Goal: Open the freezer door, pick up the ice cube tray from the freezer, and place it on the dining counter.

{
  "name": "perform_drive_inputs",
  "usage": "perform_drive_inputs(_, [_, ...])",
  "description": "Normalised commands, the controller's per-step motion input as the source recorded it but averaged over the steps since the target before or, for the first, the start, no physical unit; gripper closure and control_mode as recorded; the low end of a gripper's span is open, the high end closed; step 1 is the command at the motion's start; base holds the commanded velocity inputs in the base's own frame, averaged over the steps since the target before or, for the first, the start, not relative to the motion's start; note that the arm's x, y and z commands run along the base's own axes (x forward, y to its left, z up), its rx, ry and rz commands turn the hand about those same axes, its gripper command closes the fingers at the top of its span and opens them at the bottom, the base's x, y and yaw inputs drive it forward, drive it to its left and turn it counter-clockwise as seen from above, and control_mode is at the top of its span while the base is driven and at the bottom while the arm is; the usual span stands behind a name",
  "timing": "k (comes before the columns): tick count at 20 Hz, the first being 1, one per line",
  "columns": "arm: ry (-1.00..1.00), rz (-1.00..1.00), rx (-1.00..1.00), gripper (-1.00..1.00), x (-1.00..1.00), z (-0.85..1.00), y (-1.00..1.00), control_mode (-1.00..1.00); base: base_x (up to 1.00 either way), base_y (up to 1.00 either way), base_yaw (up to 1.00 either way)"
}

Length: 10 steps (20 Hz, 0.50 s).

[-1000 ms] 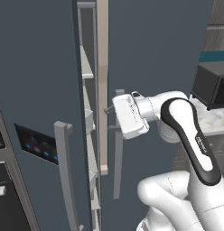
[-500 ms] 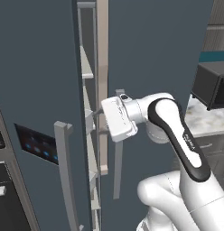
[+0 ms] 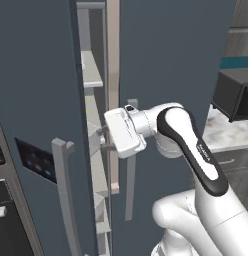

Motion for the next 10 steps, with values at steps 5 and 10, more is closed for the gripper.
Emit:
perform_drive_inputs(5, [0.0, 0.07, 0.0, -1.0, -0.12, 0.0, 0.36, -1.0, 0.0, 0.0, 0.0])
perform_drive_inputs(10, [0.0, 0.05, 0.0, -1.0, -0.17, 0.0, 0.39, -1.0, 0.0, 0.0, 0.0])
